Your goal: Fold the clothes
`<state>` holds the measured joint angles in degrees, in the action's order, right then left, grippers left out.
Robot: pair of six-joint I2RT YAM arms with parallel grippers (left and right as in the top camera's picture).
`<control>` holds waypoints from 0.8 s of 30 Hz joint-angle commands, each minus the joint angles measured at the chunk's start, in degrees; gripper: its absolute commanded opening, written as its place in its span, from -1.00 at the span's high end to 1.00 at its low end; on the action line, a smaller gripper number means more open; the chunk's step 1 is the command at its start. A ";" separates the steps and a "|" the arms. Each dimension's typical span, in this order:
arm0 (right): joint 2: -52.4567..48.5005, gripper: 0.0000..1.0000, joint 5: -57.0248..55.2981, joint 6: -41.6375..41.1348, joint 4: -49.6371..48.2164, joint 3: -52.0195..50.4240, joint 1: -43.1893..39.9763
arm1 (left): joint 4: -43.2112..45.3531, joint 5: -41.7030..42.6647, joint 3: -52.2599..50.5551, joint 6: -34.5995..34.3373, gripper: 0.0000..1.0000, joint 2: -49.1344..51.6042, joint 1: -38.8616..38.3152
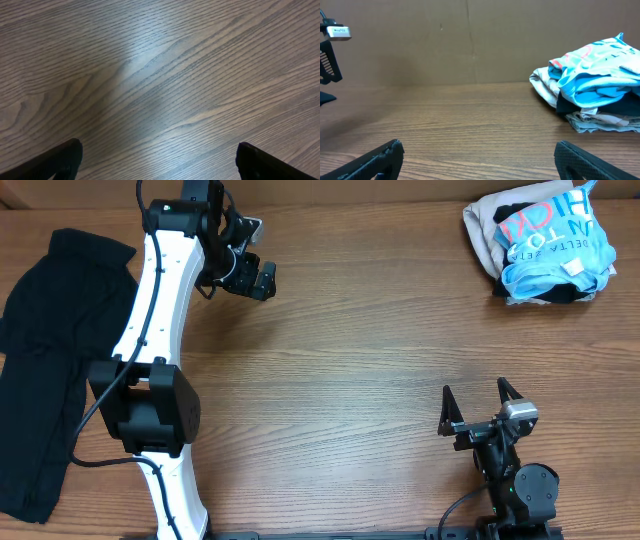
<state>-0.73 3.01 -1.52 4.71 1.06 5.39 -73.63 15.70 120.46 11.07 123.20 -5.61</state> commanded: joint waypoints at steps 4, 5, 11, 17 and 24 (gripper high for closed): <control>0.57 -1.00 -0.15 -0.24 -0.22 -0.61 0.50 | 0.17 0.42 -0.11 0.07 -1.00 -1.60 -0.09; 0.57 -1.00 -0.15 -0.24 -0.22 -0.61 0.50 | 0.17 0.42 -0.11 0.07 -1.00 -1.60 -0.09; 0.57 -1.00 -0.15 -0.24 -0.22 -0.61 0.50 | 0.17 0.42 -0.11 0.07 -0.99 -1.60 -0.09; 0.57 -1.00 -0.15 -0.24 -0.22 -0.61 0.50 | 0.17 0.39 -0.11 0.09 -0.99 -2.84 -0.15; 0.57 -1.00 -0.17 -0.24 -0.22 -0.61 0.50 | 0.55 -1.46 -0.11 0.63 -1.00 -14.23 -1.11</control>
<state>-0.73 3.01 -1.50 4.71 1.06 5.41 -73.56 15.59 119.81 11.09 119.39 -5.80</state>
